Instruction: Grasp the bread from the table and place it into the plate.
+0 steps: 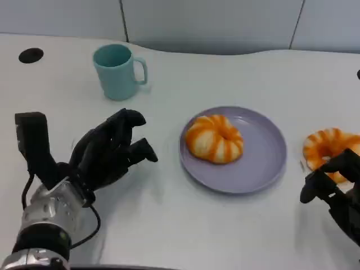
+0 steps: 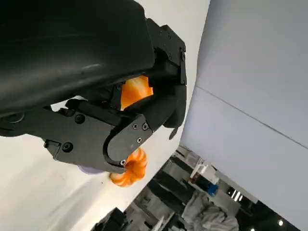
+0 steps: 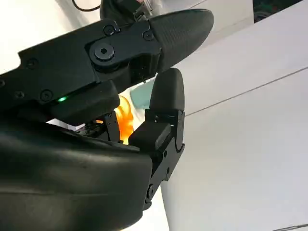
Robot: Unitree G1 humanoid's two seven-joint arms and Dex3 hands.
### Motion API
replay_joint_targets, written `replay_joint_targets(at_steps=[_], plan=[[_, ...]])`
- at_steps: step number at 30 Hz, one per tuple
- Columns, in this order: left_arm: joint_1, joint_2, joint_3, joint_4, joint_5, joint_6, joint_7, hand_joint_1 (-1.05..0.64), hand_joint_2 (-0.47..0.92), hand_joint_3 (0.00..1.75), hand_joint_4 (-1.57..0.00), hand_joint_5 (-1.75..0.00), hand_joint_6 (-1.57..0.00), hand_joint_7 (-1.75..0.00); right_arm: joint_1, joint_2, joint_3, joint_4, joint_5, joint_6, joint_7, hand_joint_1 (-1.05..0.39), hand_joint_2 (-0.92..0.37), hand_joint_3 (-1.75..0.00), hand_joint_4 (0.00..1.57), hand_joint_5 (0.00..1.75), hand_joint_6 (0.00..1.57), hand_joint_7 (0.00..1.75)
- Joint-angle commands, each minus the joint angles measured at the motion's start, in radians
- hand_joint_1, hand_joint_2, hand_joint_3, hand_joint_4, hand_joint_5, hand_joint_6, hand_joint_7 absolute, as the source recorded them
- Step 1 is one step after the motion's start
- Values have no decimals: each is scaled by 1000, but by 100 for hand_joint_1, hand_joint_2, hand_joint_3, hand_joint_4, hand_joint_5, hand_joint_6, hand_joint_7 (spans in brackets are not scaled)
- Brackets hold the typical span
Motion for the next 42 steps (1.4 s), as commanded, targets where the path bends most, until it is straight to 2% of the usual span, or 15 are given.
replay_joint_targets(at_steps=[1,5,12,14,16,17,19,20,26,31,32,34,38,42], plan=[[-23,13,11,34,8,-23,6,-50,80,138,-75,-175,-35,-175,0,-18,-15,-5,1,-2,-6,-53,-92,-8,55,171,72,113],[-33,15,17,59,9,-41,-1,-52,82,139,-85,-175,-40,-175,-9,-19,-17,9,4,1,-5,-53,-92,-6,57,170,72,112],[-49,20,23,88,9,-43,-2,-50,87,136,-95,-175,-38,-175,-12,-16,-17,12,5,-14,3,-54,-92,-6,56,170,73,109],[-54,21,29,94,7,-41,1,-51,84,143,-121,-175,-54,-175,-13,-16,-16,7,5,-11,-1,-54,-92,-7,55,172,73,110],[-59,21,43,102,-6,-28,-2,-51,81,148,-137,-175,-66,-175,-15,-17,-15,8,4,-11,1,-54,-92,-8,55,172,72,110],[-61,21,48,105,-10,-23,-7,-52,79,151,-149,-175,-77,-175,-16,-18,-16,10,5,-11,3,-54,-92,-8,55,172,72,111],[-62,22,53,108,-9,-23,-13,-52,78,152,-155,-175,-83,-175,-18,-17,-18,12,12,-3,4,-54,-92,-8,55,172,72,111],[-61,22,53,107,-5,-25,-13,-52,78,152,-156,-175,-91,-175,-18,-17,-19,12,16,3,4,-53,-92,-6,56,171,73,109],[-58,23,53,99,2,-26,-3,-51,79,150,-157,-175,-109,-175,-24,-18,-17,23,8,-9,10,-53,-92,-7,57,169,74,109],[-58,23,55,98,2,-25,0,-50,80,149,-157,-175,-111,-175,-25,-17,-17,25,8,-10,12,-53,-92,-7,57,168,73,109],[-47,25,64,84,-12,10,9,-50,80,149,-157,-175,-111,-175,-21,-13,-12,18,2,-13,8,-53,-92,-7,57,168,73,109],[-28,26,78,59,-33,67,19,-51,85,140,-157,-175,-102,-175,-14,-7,-6,6,-4,-14,1,-53,-92,-8,57,168,73,110],[15,24,82,0,-43,131,10,-52,87,137,-157,-175,-100,-175,-7,-4,-3,-3,-4,-16,-1,-53,-92,-9,57,168,72,110],[66,23,72,-75,-50,183,8,-55,86,136,-157,-175,-108,-175,-4,-2,-3,-4,-1,-19,3,-53,-92,-8,55,169,72,109]])
